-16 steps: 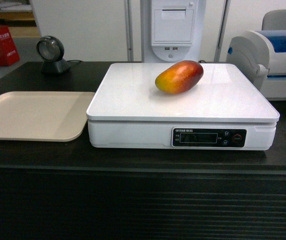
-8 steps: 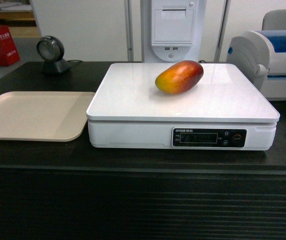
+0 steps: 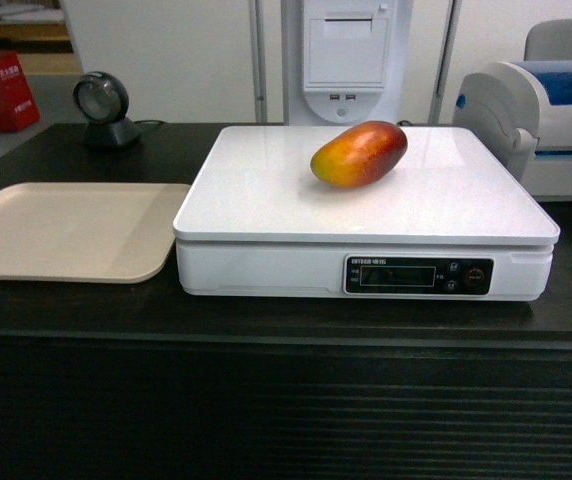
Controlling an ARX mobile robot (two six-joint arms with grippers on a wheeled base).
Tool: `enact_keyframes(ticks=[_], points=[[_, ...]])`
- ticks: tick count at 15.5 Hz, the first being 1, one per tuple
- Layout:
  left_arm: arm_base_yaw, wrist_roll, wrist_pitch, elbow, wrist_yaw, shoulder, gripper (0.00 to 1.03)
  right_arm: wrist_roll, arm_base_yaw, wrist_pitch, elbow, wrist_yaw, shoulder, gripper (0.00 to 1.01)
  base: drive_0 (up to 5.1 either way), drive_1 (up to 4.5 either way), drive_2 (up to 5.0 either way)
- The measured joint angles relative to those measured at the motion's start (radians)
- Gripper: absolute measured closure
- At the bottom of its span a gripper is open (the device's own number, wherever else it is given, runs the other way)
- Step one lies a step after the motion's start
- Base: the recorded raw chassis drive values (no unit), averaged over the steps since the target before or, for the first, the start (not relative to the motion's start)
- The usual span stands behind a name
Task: Place dark red mango on scale at checkout
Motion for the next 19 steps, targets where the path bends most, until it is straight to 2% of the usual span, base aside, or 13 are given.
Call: enact_keyframes(ticks=[19], points=[[0.000,-0.001,0.000,0.000,0.000,0.000,0.05,0.000,0.000,0.000,0.000,0.000,0.000,0.03,0.0,0.00,0.0]])
